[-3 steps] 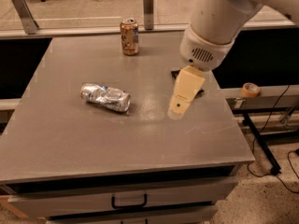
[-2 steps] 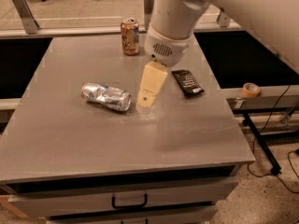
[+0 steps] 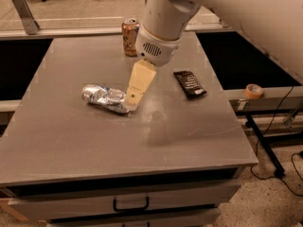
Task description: Place redbull can upright
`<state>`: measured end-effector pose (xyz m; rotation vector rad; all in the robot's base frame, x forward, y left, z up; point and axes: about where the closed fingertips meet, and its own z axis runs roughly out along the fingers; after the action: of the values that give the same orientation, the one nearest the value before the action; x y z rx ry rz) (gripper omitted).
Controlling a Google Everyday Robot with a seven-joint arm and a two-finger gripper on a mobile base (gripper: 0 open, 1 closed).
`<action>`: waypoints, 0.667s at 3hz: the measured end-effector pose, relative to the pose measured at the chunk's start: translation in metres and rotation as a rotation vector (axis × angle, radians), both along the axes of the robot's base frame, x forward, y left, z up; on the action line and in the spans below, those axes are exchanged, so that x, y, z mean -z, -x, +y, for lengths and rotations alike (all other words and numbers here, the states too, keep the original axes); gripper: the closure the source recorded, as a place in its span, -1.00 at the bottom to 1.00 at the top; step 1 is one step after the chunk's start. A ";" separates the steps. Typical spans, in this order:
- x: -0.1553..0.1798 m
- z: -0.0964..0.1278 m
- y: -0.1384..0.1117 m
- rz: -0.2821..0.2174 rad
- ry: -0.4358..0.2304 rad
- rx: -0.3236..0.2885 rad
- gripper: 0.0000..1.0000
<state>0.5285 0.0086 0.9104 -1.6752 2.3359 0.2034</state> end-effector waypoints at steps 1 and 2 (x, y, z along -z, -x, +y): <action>0.005 0.023 -0.024 -0.009 -0.063 0.120 -1.00; 0.009 0.048 -0.039 0.000 -0.087 0.206 -1.00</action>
Offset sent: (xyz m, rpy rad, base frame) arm 0.0582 0.0808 -0.0128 0.1147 0.0154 -0.3106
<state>0.5676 0.0567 0.9017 -1.3841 2.4413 0.2607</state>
